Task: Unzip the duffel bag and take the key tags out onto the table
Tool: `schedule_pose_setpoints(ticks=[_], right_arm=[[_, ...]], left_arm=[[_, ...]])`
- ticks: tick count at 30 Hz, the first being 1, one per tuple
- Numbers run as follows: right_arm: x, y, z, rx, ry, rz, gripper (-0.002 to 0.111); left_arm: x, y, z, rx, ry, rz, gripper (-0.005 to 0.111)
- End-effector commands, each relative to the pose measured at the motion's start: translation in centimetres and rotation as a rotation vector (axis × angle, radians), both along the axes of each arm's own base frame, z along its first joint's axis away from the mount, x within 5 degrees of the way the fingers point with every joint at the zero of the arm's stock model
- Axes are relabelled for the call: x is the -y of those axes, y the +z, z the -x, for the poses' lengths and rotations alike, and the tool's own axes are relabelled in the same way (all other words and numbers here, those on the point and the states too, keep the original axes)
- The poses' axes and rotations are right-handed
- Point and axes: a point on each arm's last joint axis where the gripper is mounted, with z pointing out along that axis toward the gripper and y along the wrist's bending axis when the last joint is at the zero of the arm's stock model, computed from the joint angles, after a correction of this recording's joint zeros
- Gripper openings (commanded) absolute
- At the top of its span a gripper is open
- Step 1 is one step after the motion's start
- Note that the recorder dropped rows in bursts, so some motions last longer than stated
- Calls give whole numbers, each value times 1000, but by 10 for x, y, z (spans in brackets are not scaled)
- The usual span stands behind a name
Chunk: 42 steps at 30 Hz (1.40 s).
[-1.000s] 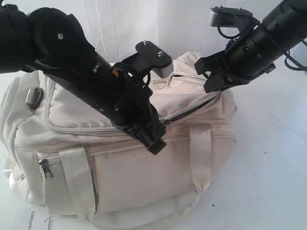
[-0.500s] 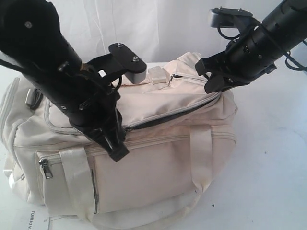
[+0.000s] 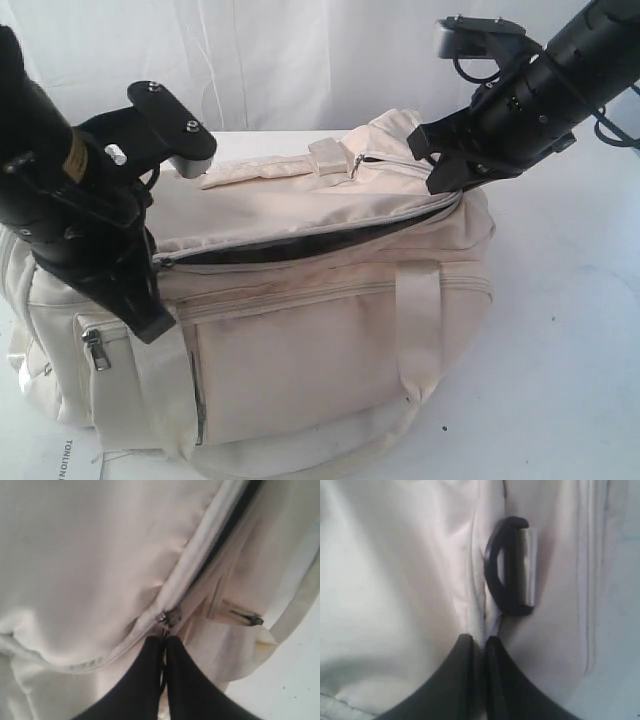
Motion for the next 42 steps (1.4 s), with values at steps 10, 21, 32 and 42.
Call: schedule_pose_setpoints(ticks=[10, 21, 32, 42], right_arm=[[3, 3, 6, -6, 42, 28, 0], [0, 5, 5, 45, 107, 10, 13], [-32, 70, 63, 325, 688, -362, 59], [-96, 54, 117, 448, 1002, -88, 60]], left_arm=[[-47, 11, 21, 101, 136, -148, 0], [-61, 10, 26, 213, 119, -165, 0], [-50, 7, 30, 166, -4, -86, 0], [-52, 13, 41, 138, -53, -11, 0]])
